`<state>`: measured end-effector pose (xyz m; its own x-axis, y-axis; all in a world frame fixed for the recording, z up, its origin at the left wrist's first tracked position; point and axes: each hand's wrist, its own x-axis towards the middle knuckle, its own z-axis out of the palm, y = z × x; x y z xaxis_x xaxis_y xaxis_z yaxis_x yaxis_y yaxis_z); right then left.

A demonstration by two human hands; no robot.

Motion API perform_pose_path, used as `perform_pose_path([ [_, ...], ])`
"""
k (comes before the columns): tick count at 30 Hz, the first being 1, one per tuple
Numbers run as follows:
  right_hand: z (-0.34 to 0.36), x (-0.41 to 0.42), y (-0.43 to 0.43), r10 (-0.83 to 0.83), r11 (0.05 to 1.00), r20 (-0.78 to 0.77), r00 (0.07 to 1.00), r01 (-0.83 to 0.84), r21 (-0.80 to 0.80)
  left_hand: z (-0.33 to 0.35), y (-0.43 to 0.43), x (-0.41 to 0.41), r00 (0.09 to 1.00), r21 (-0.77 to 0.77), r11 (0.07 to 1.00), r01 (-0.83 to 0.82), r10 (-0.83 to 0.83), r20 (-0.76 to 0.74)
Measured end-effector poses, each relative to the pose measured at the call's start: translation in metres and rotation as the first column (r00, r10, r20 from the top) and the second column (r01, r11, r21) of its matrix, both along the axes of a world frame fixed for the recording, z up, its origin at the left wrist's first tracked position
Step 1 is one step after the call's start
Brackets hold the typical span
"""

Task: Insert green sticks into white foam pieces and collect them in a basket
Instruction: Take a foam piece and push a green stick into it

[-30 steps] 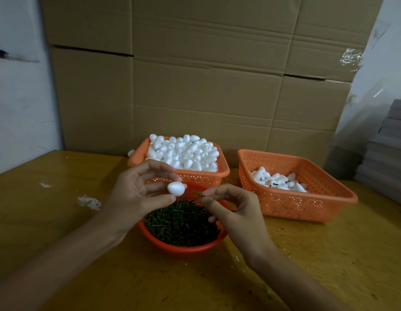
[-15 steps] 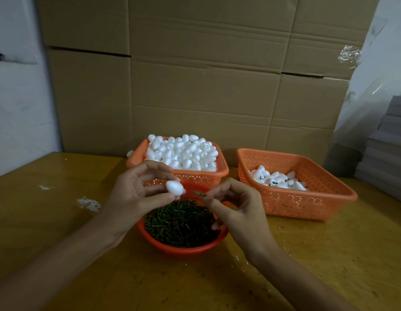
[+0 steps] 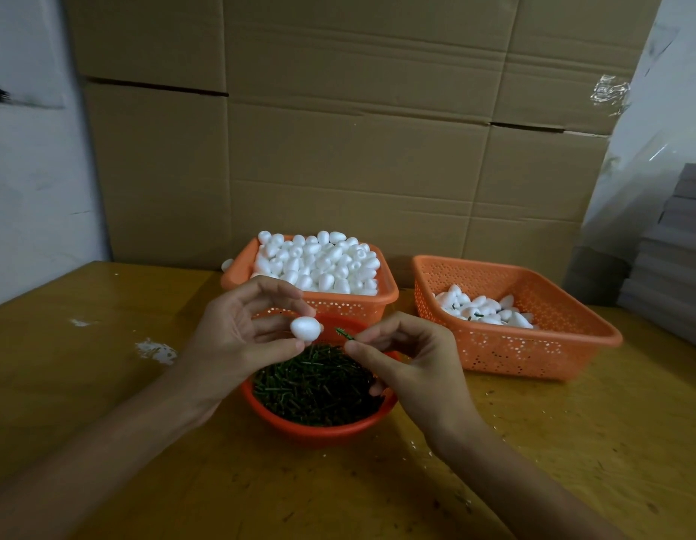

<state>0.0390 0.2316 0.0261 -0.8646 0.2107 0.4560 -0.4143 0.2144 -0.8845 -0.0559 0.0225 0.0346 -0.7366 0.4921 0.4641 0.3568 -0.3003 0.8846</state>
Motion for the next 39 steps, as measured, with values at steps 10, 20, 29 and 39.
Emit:
perform_pose_path([
  [10, -0.0014, -0.0024, -0.0007, 0.002, 1.000, 0.006, 1.000, -0.002, 0.002, -0.0007, -0.0011, -0.0007, 0.999, -0.020, 1.000, -0.013, 0.013, -0.033],
  [20, -0.0019, -0.0009, -0.0003, -0.003, 1.000, 0.005, 1.000, 0.002, 0.005, 0.0013, 0.0007, 0.0031, 0.998, -0.021, 1.000, -0.023, 0.022, -0.055],
  [29, -0.0023, -0.0011, 0.0000, -0.010, 1.000, 0.002, 1.000, 0.010, 0.014, -0.0007, -0.0002, 0.0007, 0.996, -0.051, 0.999, -0.017, 0.012, -0.083],
  [39, 0.0026, -0.0017, -0.0016, 0.000, 1.000, 0.004, 1.000, 0.000, 0.010, 0.0029, -0.0023, 0.0018, 0.996, -0.071, 0.997, -0.034, 0.029, -0.079],
])
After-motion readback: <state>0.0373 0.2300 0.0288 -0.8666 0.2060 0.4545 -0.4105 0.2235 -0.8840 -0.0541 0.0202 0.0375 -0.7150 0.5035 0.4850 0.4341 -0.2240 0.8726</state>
